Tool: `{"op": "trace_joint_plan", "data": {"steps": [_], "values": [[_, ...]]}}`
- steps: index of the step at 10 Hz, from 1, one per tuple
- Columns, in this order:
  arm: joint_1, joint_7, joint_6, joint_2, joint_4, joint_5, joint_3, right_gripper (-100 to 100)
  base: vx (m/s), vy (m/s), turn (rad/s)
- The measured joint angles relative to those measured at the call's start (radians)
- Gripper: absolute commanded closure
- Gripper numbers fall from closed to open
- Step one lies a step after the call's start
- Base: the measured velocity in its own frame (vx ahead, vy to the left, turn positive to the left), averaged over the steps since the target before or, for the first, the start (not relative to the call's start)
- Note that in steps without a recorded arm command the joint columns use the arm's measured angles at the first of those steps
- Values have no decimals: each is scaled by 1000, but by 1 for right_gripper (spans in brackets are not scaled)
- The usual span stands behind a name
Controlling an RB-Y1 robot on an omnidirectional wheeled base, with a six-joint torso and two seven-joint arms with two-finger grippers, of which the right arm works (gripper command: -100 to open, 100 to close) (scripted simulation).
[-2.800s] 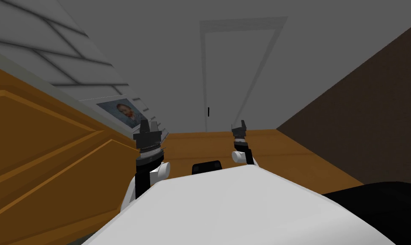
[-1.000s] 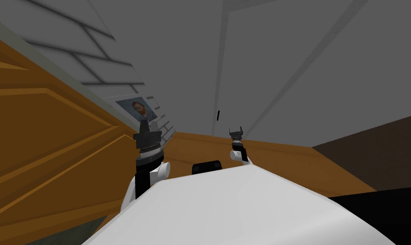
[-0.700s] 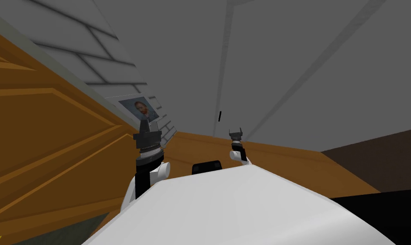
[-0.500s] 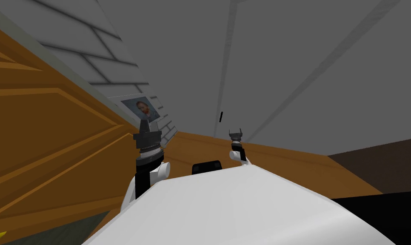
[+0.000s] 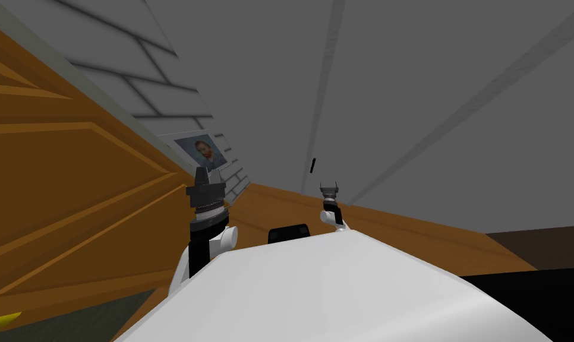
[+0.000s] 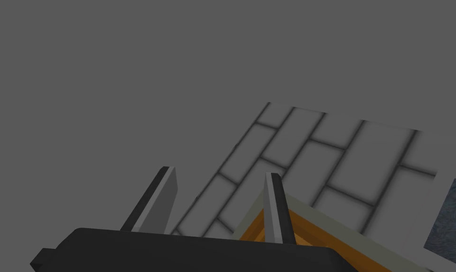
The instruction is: Pull the door open
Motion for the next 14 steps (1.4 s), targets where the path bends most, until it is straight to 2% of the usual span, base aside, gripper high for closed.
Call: {"op": "trace_joint_plan", "data": {"steps": [12, 14], "values": [[-97, -239, -71, 2, 263, -112, -16, -100, 89, -35, 93], [-105, -271, -76, 3, 289, -128, -19, -100, 78, -42, 74]]}}
